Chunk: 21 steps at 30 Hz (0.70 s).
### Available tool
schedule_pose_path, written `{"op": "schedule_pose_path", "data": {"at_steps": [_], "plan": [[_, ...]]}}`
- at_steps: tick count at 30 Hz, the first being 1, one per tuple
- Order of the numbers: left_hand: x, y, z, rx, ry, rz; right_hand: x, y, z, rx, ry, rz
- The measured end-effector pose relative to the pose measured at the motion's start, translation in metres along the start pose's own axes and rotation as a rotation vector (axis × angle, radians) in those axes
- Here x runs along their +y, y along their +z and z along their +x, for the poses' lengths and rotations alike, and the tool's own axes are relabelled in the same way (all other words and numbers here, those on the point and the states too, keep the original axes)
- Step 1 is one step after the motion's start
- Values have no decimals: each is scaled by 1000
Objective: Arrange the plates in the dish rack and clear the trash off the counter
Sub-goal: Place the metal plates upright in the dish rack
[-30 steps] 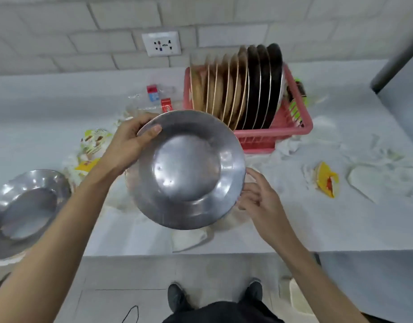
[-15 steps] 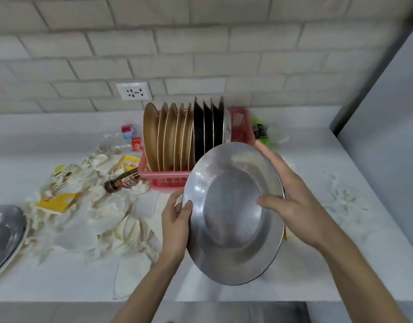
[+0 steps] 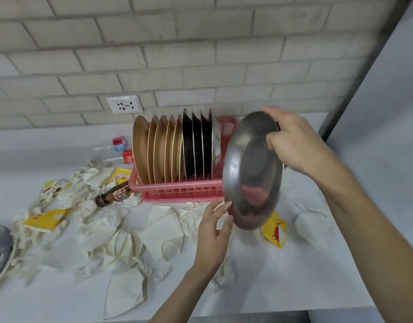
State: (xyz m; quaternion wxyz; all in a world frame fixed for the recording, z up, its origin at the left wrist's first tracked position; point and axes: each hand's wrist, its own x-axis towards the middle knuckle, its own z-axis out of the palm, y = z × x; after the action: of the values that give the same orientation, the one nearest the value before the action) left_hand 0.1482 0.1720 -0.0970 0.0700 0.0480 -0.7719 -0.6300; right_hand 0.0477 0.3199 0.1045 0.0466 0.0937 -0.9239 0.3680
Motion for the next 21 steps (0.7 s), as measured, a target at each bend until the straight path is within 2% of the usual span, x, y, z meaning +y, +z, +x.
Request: {"op": "schedule_pose_path", "data": {"at_steps": [3,10,21], "plan": [[10,8,3,-4,62,5,-2,8,33,55,7,-36],[21,25,27,40,21,-33,-4,30,79,63,-7,-25],[9,44,40,107,15,1,10,75,131,-89,55,-82]]}}
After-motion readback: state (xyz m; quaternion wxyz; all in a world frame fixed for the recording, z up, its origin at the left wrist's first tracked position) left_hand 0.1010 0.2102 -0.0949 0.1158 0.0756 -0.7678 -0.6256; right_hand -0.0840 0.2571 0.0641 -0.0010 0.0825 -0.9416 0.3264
